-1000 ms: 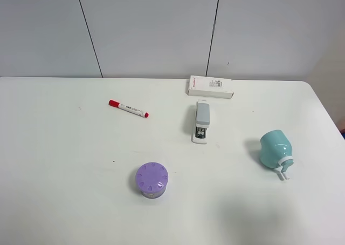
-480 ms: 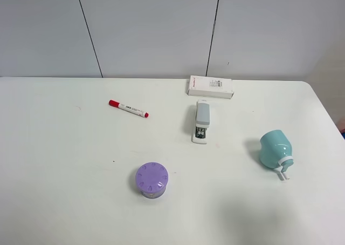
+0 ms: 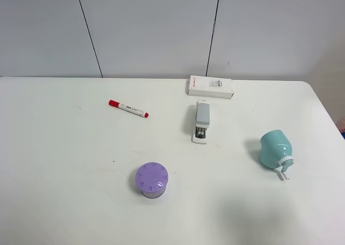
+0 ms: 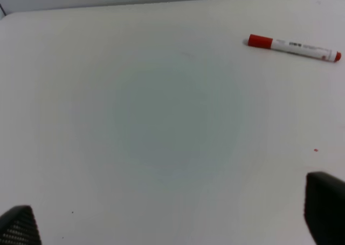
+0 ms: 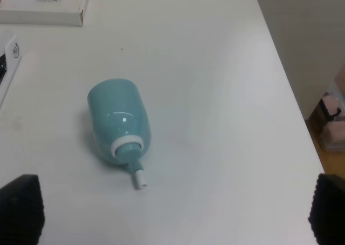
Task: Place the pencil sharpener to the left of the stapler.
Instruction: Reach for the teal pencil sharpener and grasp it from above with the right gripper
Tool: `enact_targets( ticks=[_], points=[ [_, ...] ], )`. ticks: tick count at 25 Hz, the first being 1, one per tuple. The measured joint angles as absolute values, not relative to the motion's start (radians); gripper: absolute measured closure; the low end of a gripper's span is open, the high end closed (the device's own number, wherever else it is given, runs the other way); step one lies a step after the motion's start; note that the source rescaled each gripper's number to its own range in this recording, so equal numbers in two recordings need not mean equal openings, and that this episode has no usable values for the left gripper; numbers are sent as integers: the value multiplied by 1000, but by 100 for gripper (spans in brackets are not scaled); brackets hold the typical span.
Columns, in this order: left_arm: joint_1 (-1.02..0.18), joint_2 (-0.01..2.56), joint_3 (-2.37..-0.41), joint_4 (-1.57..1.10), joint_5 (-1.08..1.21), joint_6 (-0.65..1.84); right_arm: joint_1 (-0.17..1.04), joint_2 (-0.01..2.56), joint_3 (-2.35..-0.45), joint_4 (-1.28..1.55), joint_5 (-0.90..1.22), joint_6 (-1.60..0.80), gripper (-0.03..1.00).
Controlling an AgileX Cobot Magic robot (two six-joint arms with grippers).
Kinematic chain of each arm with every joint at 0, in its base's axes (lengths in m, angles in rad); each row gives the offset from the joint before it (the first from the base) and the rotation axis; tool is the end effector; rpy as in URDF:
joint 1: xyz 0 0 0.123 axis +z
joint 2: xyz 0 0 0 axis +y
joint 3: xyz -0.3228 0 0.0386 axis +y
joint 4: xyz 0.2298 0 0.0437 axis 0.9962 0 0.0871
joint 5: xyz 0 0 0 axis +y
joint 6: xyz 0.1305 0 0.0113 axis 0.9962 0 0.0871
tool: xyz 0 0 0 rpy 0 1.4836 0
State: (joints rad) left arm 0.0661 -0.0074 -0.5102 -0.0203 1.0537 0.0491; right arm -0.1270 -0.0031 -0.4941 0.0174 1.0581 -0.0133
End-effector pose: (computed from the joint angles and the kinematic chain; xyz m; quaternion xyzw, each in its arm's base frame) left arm -0.0268 -0.0041 0.2540 -0.0068 0.8467 0.0205 0.5317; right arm -0.0248 0.0052 0.2488 0.0482 0.8519 -0.0279 0.5208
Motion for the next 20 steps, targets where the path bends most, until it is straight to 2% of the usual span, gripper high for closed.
enact_targets(
  ticks=[8,16,20],
  points=[
    [66,-7,-510,-20,1054,49,-115,75,-494,29,1059,-13,-3],
    [66,-7,-510,-20,1054,49,-115,365,-505,105,1068,-13,-3],
    [66,-7,-510,-20,1054,49,-115,539,-615,105,1103,-13,-3]
  ],
)
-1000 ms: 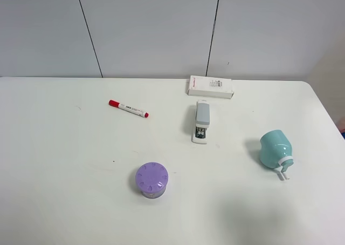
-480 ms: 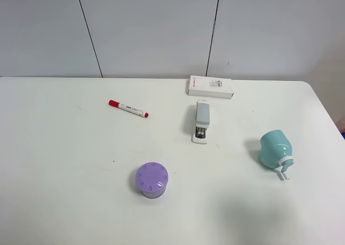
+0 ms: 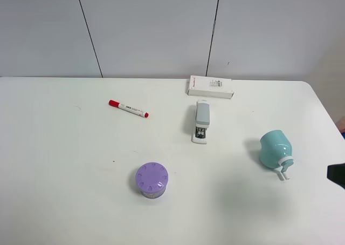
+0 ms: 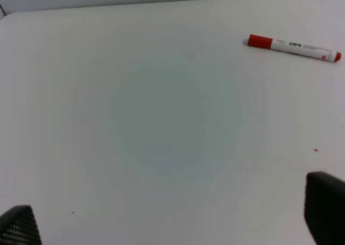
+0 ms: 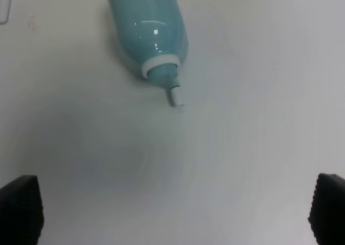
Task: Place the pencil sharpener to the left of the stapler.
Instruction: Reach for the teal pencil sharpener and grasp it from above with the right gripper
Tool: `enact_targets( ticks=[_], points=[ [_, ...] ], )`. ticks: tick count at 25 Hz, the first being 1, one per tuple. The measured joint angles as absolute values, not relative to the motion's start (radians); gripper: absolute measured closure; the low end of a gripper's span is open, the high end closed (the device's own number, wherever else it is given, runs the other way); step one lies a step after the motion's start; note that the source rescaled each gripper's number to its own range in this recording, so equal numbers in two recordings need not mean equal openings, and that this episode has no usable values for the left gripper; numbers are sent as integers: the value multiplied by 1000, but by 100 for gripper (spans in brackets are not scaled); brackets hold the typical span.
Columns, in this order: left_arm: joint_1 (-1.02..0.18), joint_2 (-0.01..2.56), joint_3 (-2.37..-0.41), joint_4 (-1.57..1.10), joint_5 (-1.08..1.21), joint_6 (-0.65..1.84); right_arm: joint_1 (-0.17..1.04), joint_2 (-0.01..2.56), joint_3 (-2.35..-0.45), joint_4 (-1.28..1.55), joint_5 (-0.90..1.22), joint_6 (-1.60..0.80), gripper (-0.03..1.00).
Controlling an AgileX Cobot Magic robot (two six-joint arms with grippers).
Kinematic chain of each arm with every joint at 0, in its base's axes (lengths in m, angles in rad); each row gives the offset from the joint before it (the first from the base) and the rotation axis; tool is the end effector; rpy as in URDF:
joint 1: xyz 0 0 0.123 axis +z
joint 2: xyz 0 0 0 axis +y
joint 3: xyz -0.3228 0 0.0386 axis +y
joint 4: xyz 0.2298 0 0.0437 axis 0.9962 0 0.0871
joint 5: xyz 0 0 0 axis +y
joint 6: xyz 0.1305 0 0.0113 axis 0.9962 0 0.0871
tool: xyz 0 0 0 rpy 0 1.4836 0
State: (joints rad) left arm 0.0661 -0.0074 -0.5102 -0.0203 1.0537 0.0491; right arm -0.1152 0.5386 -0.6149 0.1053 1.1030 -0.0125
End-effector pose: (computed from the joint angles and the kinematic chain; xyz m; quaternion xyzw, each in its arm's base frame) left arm -0.0268 -0.0041 0.2540 -0.0068 0.8467 0.0205 0.5317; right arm 0.0467 0.0070 0.2776 0.0567 0.9476 0.0321 0.3127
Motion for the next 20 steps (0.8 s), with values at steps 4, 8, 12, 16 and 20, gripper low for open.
enact_targets(
  ticks=[4,8,12,16,20],
  points=[
    [66,-7,-510,-20,1054,49,-115,721,-747,104,1116,-13,-3],
    [66,-7,-510,-20,1054,49,-115,905,-818,104,1122,-20,-3],
    [66,-7,-510,-20,1054,49,-115,1057,-824,79,1118,-103,-3],
    [66,-7,-510,-20,1054,49,-108,1148,-824,86,1054,-183,-3],
    [66,-7,-510,-20,1054,49,-108,1209,-826,86,978,-211,-3]
  ],
)
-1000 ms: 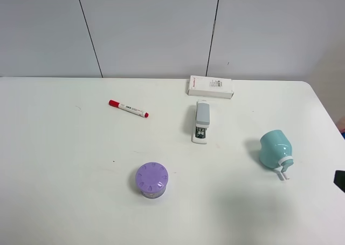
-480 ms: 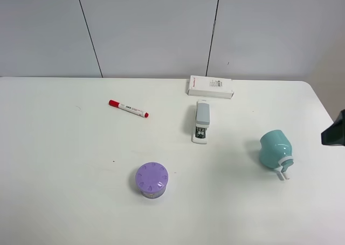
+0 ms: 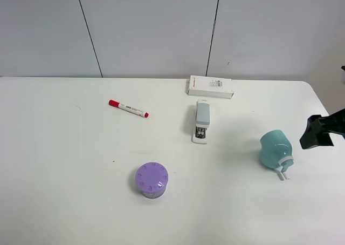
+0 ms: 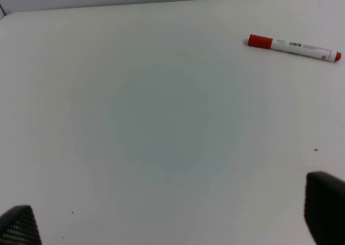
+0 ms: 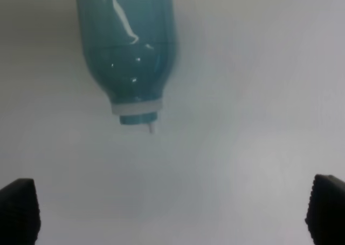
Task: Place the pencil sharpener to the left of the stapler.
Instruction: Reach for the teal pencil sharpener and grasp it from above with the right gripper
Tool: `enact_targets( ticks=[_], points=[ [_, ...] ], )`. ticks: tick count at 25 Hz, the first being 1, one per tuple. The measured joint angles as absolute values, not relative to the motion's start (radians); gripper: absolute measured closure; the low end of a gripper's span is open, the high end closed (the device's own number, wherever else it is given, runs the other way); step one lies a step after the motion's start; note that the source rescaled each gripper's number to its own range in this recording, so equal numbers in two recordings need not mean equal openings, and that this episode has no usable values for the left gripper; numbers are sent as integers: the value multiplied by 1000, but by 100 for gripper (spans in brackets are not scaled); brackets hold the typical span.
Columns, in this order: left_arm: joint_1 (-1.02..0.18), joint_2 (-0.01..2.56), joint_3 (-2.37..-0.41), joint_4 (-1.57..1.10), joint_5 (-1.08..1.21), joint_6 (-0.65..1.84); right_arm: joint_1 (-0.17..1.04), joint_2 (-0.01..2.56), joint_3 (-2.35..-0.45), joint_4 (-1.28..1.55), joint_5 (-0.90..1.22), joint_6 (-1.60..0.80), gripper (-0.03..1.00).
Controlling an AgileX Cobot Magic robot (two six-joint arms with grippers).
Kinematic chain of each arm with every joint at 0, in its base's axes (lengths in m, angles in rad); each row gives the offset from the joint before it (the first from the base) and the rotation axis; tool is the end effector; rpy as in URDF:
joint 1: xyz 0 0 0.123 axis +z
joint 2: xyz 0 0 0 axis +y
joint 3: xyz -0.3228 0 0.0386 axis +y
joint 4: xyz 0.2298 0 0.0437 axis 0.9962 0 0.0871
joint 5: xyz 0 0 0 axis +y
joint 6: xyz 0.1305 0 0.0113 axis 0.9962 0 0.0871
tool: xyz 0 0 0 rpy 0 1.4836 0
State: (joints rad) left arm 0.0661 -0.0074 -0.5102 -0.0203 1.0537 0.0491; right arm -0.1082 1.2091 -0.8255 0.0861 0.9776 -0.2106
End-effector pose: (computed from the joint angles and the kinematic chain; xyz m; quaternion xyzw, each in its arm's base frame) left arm -0.0268 -0.0041 0.2540 -0.0068 0.8467 0.0205 0.5317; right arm 0.1896 -0.0112 0.2682 -0.0321 0.9877 0.0149 0.1520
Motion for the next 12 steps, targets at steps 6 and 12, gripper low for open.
enact_targets(
  ticks=[6,12],
  points=[
    [66,-7,-510,-20,1054,49,-107,1305,-826,94,896,-231,-3],
    [66,-7,-510,-20,1054,49,-92,1386,-826,105,814,-239,-3]
  ],
)
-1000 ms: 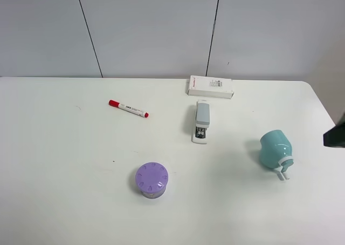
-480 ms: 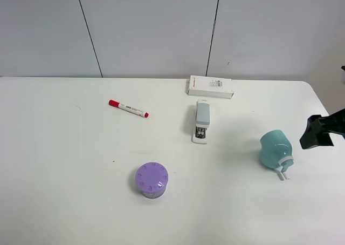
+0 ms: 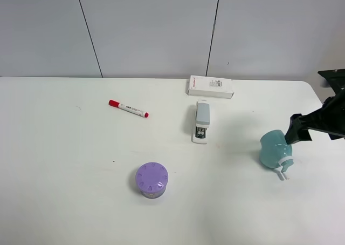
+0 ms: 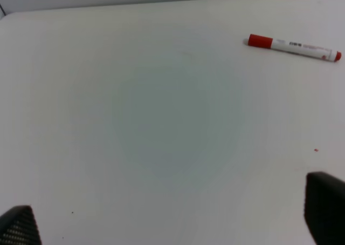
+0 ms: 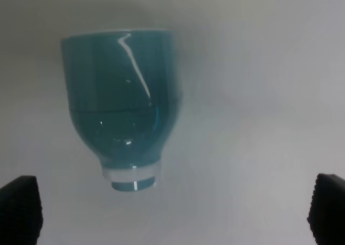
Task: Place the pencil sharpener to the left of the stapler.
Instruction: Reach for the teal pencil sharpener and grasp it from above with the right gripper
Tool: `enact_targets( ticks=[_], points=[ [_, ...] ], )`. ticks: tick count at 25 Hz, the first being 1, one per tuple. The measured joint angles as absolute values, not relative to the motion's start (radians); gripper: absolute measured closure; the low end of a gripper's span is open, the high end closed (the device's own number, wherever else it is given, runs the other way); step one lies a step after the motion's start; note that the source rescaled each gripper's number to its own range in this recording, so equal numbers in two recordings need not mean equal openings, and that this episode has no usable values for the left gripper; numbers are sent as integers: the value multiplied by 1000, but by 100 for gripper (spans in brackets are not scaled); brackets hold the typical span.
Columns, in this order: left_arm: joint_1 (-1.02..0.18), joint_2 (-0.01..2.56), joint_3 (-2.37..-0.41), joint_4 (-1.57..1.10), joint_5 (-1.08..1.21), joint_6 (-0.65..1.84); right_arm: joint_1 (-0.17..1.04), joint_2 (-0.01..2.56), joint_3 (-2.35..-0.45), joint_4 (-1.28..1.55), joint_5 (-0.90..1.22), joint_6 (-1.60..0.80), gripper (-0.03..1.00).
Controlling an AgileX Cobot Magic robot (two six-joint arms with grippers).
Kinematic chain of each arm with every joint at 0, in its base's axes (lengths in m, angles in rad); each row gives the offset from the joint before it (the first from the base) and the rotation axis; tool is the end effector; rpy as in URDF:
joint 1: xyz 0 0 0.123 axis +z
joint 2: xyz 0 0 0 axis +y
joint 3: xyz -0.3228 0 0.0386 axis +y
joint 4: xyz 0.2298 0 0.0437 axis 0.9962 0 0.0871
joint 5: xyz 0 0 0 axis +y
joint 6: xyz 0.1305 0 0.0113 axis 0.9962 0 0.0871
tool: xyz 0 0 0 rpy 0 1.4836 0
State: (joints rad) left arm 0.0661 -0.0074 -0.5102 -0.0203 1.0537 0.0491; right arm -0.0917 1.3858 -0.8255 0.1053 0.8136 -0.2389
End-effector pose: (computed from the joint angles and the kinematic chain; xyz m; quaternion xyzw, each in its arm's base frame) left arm -0.0268 -0.0041 0.2540 -0.0068 0.8467 0.0205 0.5317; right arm 0.2332 -0.0114 0.2370 -0.0424 0.9881 0.0191 0.1465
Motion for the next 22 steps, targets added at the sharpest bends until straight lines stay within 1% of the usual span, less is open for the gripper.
enact_targets(
  ticks=[2,7,12,22],
  points=[
    [66,-7,-510,-20,1054,49,-80,1408,-826,106,797,-244,-3],
    [66,-7,-510,-20,1054,49,-73,1454,-826,134,766,-259,2],
    [66,-7,-510,-20,1054,49,-65,1488,-826,139,740,-261,3],
    [66,-7,-510,-20,1054,49,5,1638,-826,164,641,-261,3]
  ],
)
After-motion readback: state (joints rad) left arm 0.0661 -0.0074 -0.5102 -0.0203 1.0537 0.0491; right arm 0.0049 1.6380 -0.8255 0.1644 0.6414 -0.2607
